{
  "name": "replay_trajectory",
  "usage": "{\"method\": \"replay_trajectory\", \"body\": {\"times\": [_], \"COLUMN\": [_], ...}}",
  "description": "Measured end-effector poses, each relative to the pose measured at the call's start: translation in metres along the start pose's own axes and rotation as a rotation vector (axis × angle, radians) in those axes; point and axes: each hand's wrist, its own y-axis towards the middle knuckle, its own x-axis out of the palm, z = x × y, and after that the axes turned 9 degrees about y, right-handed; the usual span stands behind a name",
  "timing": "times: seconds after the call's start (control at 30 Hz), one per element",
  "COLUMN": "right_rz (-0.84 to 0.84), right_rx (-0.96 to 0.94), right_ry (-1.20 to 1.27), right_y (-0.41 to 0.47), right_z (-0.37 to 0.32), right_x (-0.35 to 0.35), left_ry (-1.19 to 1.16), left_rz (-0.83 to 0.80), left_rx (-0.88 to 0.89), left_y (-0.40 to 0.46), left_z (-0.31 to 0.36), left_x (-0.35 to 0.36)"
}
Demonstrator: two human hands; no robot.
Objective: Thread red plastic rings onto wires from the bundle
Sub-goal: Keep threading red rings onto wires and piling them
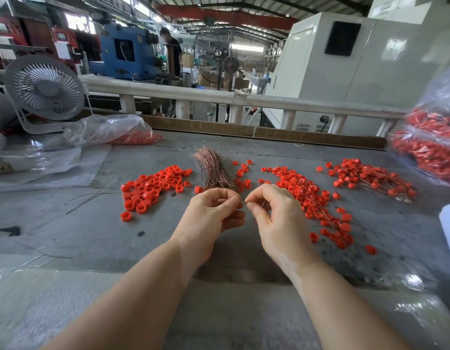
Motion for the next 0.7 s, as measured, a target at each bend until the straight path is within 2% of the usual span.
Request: {"method": "replay_trajectory", "body": {"times": [0.2, 0.47, 0.6, 0.7], "right_rz": [0.018, 0.049, 0.084, 0.080], "right_rx": [-0.013, -0.036, -0.002, 0.024], "right_ry": [-0.013, -0.004, 0.046, 0.092], "right_y": [0.0002, 0.0008, 0.0009, 0.0006], "right_z": [0.0014, 0.0004, 0.0034, 0.0055], "right_x": [0.0004, 0.0009, 0.0006, 0.0016], "left_ry": [-0.101, -0.165, -0.219, -0.158], "left_rz": [-0.109, -0.112, -0.048, -0.046], "left_rx": [-0.024, -0.059, -0.042, -0.033], "left_y": [-0.0005, -0.0007, -0.0003, -0.0004], "left_z": [0.0029, 0.0043, 0.0045, 0.0029], "left_x": [-0.0006, -0.0032, -0.0046, -0.0046]}}
